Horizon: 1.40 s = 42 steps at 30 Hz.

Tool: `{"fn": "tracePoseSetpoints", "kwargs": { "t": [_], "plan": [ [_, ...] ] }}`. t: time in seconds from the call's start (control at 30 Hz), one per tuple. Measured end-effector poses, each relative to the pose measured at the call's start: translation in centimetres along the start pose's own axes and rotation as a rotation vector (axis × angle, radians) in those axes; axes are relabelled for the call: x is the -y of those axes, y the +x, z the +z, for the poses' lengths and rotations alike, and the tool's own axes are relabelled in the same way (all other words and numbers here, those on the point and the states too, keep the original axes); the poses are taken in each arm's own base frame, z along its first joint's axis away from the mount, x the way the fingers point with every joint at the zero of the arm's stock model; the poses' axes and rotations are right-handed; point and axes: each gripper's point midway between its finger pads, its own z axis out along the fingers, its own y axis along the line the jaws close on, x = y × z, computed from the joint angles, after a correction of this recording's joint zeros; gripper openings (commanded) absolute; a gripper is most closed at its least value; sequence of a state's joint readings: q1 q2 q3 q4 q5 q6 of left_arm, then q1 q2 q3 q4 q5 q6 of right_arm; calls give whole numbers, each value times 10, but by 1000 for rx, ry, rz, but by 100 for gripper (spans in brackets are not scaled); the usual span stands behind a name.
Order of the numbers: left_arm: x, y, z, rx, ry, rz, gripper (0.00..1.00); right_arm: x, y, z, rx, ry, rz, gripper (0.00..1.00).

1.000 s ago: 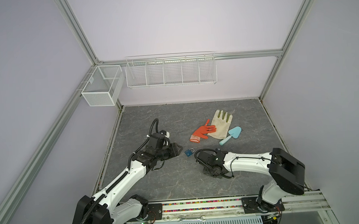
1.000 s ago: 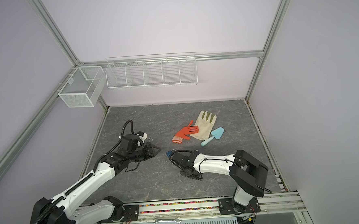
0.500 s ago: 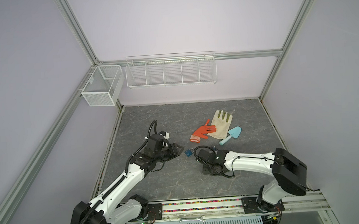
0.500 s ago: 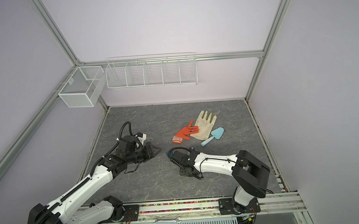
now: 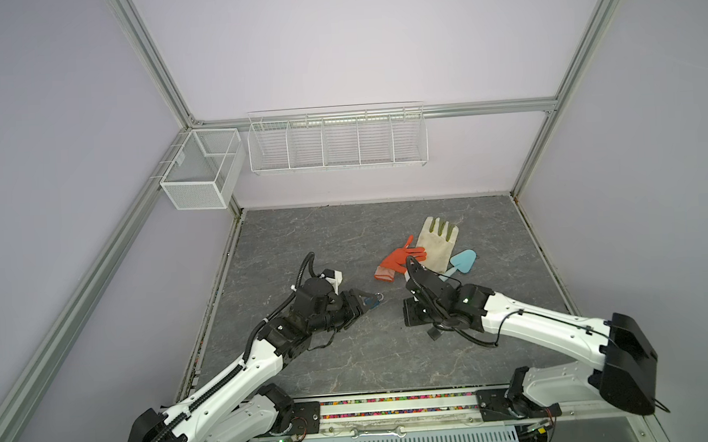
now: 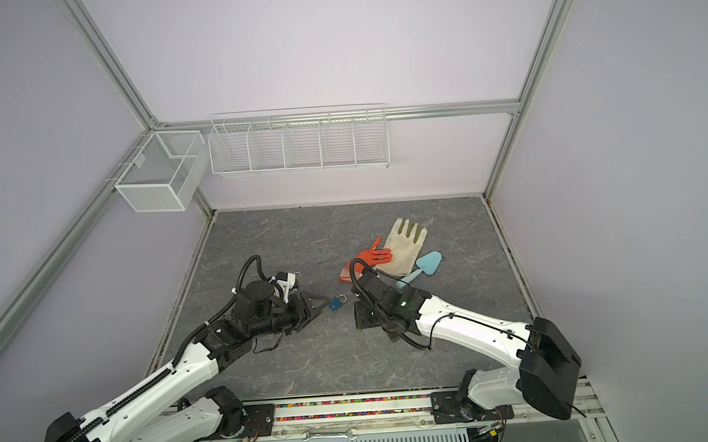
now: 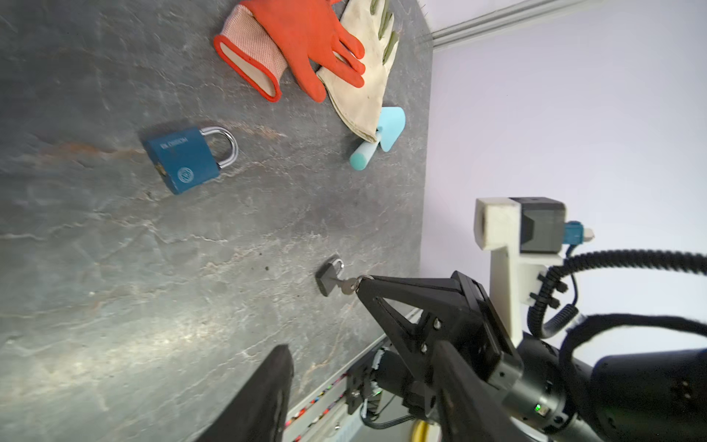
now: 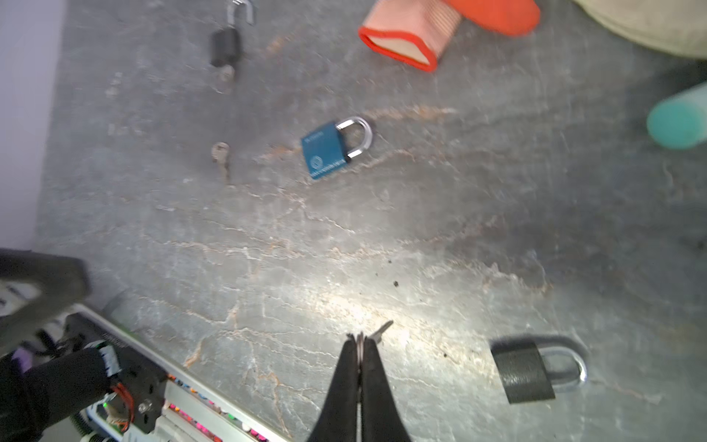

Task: Unlock with the key
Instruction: 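Lift the key with the right gripper toward the left gripper at table centre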

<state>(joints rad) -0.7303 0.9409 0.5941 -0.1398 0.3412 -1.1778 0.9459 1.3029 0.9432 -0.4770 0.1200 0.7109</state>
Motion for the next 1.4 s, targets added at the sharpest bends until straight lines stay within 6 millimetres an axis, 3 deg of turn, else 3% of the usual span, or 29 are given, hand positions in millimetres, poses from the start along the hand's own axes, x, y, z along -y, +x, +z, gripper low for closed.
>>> {"fn": "tracePoseSetpoints", "kwargs": {
  "t": [0.13,0.33,0.73,0.93,1.13,1.4],
  "plan": [
    [11,-2,0,23,57,-89,62,-17,-19,-15,75,-99,-68,7],
    [30,-12,-7,86,154,-194,64,-34,-34,-20,127,-179,-109,6],
    [15,-35,-5,224,217,-430,69,-75,-67,-37,279,-350,-80,6],
    [26,-48,-10,275,282,-496,76,-97,-69,-35,300,-411,-82,7],
    [31,-55,-12,301,323,-543,76,-113,-65,-26,296,-437,-90,7],
    [30,-57,-10,305,323,-562,77,-134,-78,-36,350,-480,-95,6]
  ]
}}
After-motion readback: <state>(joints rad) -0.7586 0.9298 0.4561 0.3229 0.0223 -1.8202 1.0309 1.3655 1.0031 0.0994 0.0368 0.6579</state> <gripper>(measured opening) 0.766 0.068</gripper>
